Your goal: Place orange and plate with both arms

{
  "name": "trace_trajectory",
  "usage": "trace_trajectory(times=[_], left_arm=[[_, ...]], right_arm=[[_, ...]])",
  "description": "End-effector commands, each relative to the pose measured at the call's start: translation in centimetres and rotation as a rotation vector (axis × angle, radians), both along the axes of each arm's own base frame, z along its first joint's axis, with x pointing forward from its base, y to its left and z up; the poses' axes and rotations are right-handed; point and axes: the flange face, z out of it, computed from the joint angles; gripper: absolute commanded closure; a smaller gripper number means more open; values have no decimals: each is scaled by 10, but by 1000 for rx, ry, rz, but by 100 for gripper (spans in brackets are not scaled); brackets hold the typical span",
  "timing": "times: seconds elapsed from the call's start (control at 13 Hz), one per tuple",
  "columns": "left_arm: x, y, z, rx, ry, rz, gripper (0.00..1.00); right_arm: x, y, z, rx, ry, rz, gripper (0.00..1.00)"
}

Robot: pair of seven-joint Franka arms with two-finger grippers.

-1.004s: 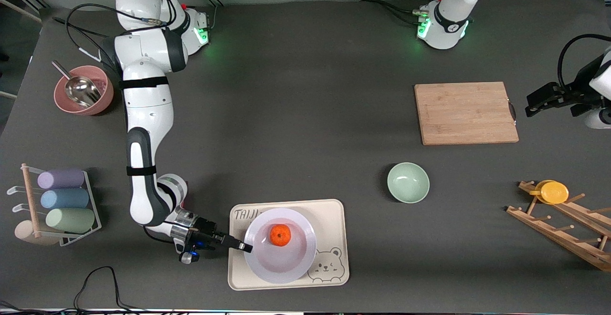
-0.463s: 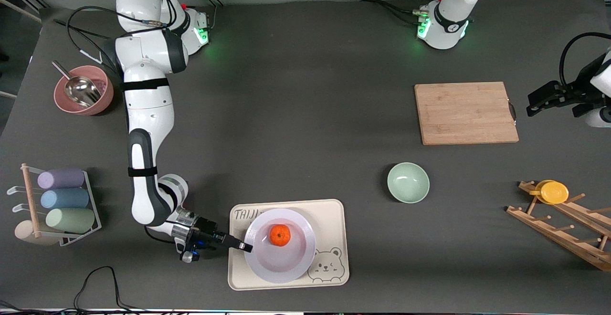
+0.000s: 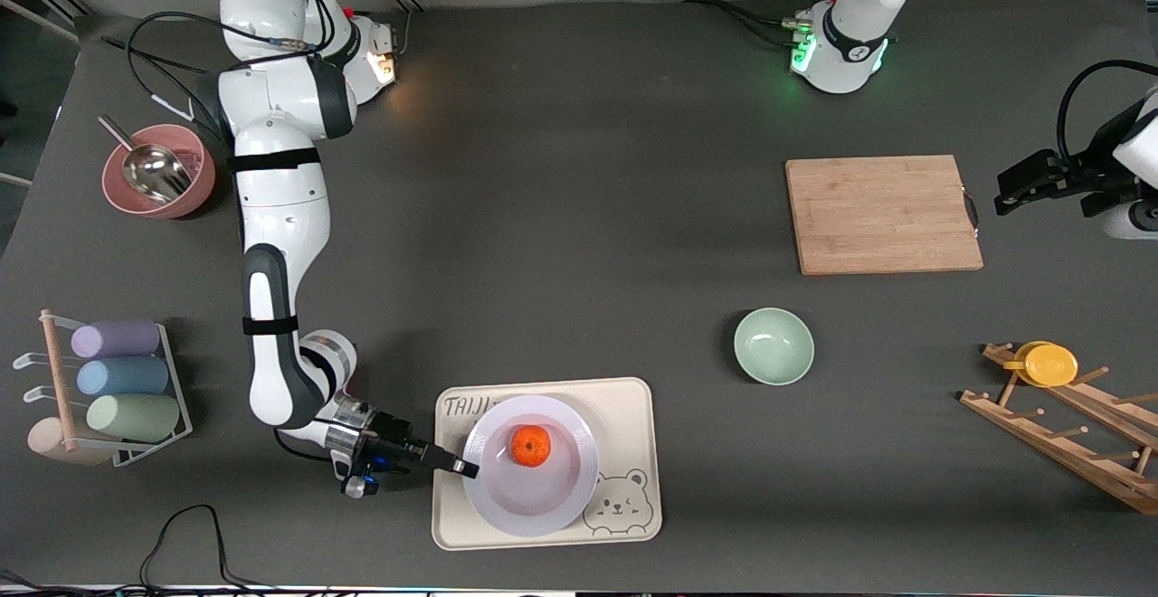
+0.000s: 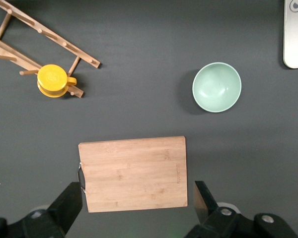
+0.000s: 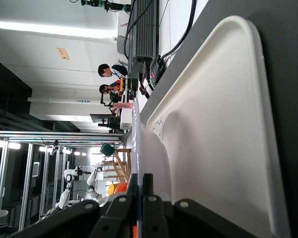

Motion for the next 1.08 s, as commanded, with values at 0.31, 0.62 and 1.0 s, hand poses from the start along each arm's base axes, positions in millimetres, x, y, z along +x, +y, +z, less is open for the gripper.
trace_trajectory(times=[0.31,0.62,1.0], left_arm=[[-8,-1,12,29,0,-24,0],[-8,-1,12,33,0,-24,0],[-8,-1,12,29,-1,-20,0]], right_arm=[[3,0,-2,22,-24,-10,48],[7,-1,9,1,-37,3,0],[14,-6,53,-96,-90,69,0]])
